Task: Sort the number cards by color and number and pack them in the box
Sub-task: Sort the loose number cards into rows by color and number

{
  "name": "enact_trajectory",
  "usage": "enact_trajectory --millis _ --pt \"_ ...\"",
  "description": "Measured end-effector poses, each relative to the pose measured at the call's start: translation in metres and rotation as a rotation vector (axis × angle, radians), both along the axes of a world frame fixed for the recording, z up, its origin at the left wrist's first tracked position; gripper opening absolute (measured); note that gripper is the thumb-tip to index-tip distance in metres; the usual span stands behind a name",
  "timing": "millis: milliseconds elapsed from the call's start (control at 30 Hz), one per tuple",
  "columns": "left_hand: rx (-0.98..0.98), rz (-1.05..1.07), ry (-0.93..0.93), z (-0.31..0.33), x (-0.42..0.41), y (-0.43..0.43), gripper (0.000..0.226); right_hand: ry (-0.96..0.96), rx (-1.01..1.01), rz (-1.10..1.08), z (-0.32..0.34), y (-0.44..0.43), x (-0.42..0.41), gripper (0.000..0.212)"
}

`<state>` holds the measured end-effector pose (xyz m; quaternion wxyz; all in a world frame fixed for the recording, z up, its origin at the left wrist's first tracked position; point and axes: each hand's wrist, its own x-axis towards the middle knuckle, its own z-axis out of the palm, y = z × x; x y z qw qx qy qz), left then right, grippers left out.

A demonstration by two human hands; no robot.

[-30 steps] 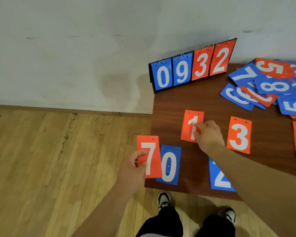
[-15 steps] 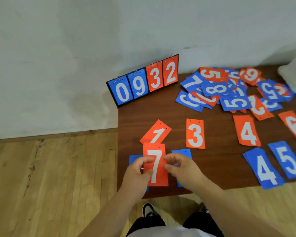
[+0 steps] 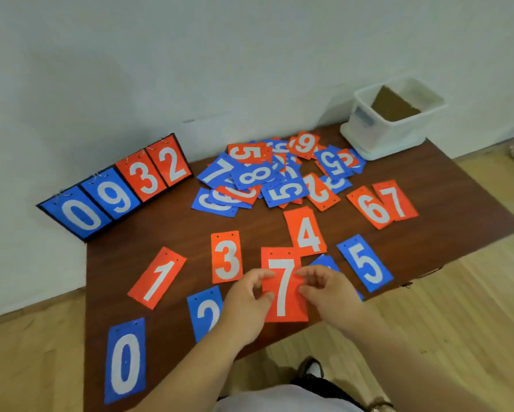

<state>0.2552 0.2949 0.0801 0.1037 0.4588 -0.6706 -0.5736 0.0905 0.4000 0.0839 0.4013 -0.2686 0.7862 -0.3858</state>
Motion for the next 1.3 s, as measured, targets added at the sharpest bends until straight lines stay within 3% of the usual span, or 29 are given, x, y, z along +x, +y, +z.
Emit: enact_trajectory --millis 267,767,933,1167,1300 --pt "-0.007 -0.103 -0.025 -0.006 -0.118 0.048 0.035 0.018 0.005 -0.067 0.001 0.063 -0.123 0.031" --pt "0.030 -0.425 -0.076 -0.021 -0.261 0.026 0.032 -0.013 0.131 -0.296 -0.007 0.075 -0.234 0.028" --pt "0.067 -0.333 -0.113 -0.032 -0.293 0.030 0.032 -0.037 0.170 -0.234 -0.021 0.064 -0.275 0.025" --pt "0.008 -0.103 -0.152 -0.046 -0.370 0.050 0.034 0.051 0.172 0.054 -0.046 0.046 -0.378 0.033" --pt "-0.164 -0.080 -0.260 -0.051 -0.425 0.045 0.041 0.105 0.138 0.102 -0.063 0.018 -0.451 0.035"
